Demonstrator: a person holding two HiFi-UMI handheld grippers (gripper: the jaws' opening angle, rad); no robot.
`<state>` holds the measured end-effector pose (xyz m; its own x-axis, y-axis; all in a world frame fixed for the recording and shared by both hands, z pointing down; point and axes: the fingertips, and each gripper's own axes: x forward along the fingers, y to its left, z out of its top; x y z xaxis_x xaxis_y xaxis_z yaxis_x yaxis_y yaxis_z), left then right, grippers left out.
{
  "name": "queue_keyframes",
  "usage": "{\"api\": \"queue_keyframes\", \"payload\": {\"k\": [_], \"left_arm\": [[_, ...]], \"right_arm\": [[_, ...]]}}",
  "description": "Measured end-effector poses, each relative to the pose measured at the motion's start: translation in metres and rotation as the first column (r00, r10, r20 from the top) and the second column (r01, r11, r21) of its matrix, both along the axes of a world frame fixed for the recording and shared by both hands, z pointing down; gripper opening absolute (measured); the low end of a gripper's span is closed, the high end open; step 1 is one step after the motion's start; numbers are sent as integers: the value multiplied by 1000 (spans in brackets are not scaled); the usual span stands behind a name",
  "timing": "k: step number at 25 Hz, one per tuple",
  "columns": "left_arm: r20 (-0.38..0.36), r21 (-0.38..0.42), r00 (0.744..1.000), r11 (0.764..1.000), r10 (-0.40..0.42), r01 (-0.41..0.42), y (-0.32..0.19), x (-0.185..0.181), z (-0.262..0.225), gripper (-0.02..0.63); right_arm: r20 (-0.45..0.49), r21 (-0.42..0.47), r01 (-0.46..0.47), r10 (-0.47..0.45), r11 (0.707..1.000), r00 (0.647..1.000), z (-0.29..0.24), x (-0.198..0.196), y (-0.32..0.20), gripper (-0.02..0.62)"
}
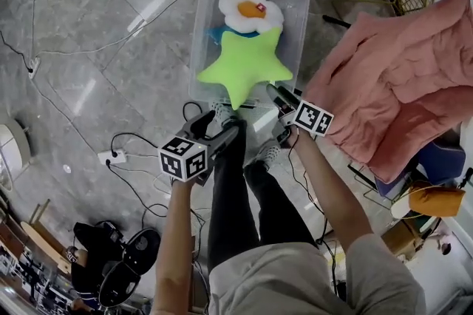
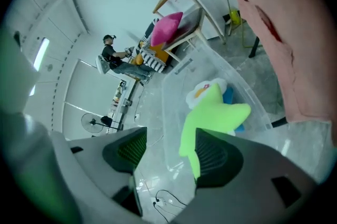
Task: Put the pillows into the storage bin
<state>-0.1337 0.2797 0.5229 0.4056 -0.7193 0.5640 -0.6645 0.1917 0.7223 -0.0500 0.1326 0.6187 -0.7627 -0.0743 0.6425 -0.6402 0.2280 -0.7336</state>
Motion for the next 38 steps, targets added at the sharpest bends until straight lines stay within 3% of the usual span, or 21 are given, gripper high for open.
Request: {"api": "queue_keyframes", "payload": {"k": [4, 8, 11, 14, 17, 21, 26, 28, 32, 33, 36, 38], "left_arm": [[12, 31, 1000, 999, 24, -24, -6, 45, -27, 341], [71, 50, 997, 998, 39, -42, 2, 83, -64, 341], [82, 60, 997, 998, -18, 13, 21, 93, -92, 341], [76, 85, 992, 992, -104, 97, 36, 106, -131, 341], [109, 122, 985, 986, -131, 118, 33, 126, -170, 341], [143, 161, 976, 977, -162, 139, 49, 153, -223, 341], [154, 206, 973, 969, -171, 137, 63, 171, -270, 341], [187, 216, 967, 967, -175, 133, 69, 175, -284, 341], [172, 230, 955, 952, -243, 201, 78, 183, -298, 341], [149, 240, 955, 946, -256, 216, 74, 190, -301, 341], [146, 253, 965, 951, -218, 176, 63, 218, -306, 341], [192, 236, 968, 965, -164, 116, 64, 232, -304, 341]], "right_arm": [[49, 67, 76, -80, 995, 996, -60, 41, 17, 291], [-61, 86, 174, -169, 981, 984, -108, 94, 48, 298], [-69, 110, 205, -198, 973, 978, -151, 113, 75, 301], [-61, 202, 308, -302, 930, 951, -202, 127, 95, 302], [-81, 295, 370, -362, 881, 929, -241, 150, 96, 305], [-138, 329, 447, -426, 832, 894, -278, 183, 114, 305], [-219, 398, 531, -485, 748, 847, -309, 206, 135, 305], [-210, 421, 517, -474, 745, 855, -322, 211, 140, 304], [-89, 414, 417, -420, 809, 903, -349, 209, 166, 304], [-71, 419, 414, -426, 808, 902, -355, 209, 173, 304], [-100, 462, 474, -488, 749, 867, -360, 210, 187, 304], [-96, 473, 461, -475, 751, 874, -359, 214, 185, 304]]}}
